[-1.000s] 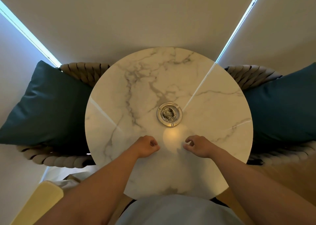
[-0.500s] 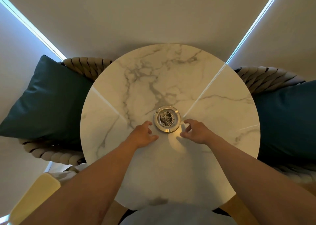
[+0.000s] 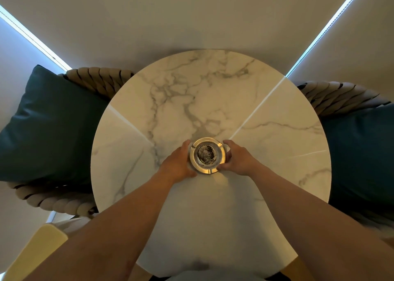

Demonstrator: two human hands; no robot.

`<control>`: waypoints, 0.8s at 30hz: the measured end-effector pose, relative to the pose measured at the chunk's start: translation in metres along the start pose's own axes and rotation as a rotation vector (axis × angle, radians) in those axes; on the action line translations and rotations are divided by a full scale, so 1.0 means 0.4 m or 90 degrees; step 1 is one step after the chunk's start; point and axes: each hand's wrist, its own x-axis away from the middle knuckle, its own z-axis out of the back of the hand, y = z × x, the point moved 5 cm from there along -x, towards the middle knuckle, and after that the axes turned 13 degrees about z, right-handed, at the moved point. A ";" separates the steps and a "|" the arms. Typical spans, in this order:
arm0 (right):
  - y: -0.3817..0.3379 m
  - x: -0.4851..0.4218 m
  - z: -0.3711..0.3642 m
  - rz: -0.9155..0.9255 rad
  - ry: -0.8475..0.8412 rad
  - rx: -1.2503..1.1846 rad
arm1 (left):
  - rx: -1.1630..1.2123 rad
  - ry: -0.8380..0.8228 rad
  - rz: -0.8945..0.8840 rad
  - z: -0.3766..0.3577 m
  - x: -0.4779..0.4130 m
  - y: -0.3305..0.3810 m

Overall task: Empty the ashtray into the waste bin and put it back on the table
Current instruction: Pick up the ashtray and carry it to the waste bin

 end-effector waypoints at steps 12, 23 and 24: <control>-0.007 -0.011 -0.015 0.036 -0.031 0.004 | -0.036 -0.011 -0.022 0.013 0.000 0.044; -0.043 0.054 -0.021 0.051 -0.034 0.015 | -0.068 0.009 -0.019 0.020 0.060 0.045; -0.049 0.065 -0.022 0.054 -0.036 0.018 | -0.070 0.007 -0.019 0.018 0.069 0.044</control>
